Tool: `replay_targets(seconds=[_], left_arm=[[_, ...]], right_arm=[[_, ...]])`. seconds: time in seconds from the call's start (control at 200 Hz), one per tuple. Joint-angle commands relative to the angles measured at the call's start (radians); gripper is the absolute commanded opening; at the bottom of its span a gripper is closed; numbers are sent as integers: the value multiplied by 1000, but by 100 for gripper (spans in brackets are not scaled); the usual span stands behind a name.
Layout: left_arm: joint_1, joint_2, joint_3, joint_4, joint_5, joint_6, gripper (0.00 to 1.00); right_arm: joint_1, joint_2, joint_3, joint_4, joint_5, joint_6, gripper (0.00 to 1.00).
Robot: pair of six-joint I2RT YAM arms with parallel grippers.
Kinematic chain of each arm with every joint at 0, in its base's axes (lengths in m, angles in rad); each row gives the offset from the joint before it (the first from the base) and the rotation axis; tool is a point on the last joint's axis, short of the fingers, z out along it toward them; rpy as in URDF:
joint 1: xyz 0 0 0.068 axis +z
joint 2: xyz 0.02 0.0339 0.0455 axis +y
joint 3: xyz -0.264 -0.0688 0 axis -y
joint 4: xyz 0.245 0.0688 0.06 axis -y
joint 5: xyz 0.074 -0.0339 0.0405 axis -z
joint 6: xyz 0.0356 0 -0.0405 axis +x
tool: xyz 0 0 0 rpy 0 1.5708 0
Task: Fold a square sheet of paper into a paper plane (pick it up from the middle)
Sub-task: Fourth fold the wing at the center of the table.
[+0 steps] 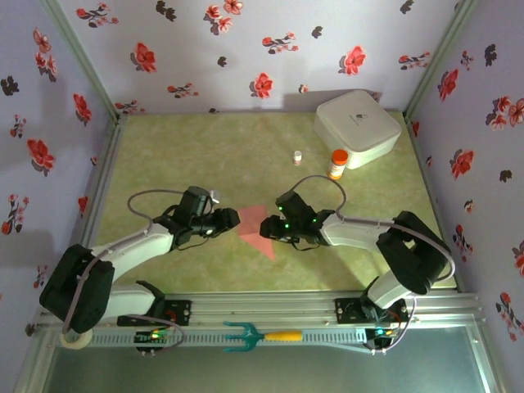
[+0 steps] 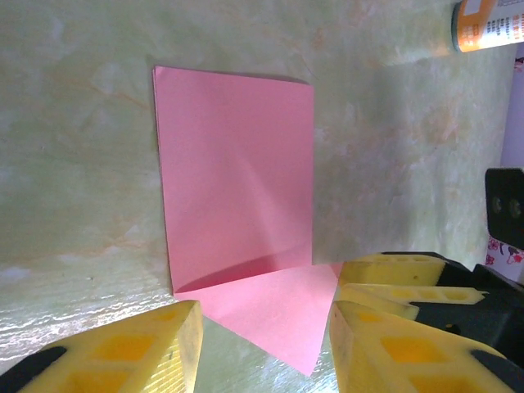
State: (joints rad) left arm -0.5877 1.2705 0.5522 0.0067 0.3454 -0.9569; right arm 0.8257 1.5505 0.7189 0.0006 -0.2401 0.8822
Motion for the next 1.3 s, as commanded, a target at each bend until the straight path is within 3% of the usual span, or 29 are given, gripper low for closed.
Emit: replay_targets(seconds=[0.0,0.26,0.705,1.295], left_arm=[[12,17,-7,31,23,-20,46],[19,29,2,39,30,-32,45],[20,47,-22,100,45,-88,44],[32,134,42,99,102,-64,50]], right_arm=[[-12,33,-5,46,-53,-25,41],[-17,47,-36,118,-95,-12,35],[-34,-5,-107,164,-113,-25,10],[-69,-41,-152,263,-180,-23,14]])
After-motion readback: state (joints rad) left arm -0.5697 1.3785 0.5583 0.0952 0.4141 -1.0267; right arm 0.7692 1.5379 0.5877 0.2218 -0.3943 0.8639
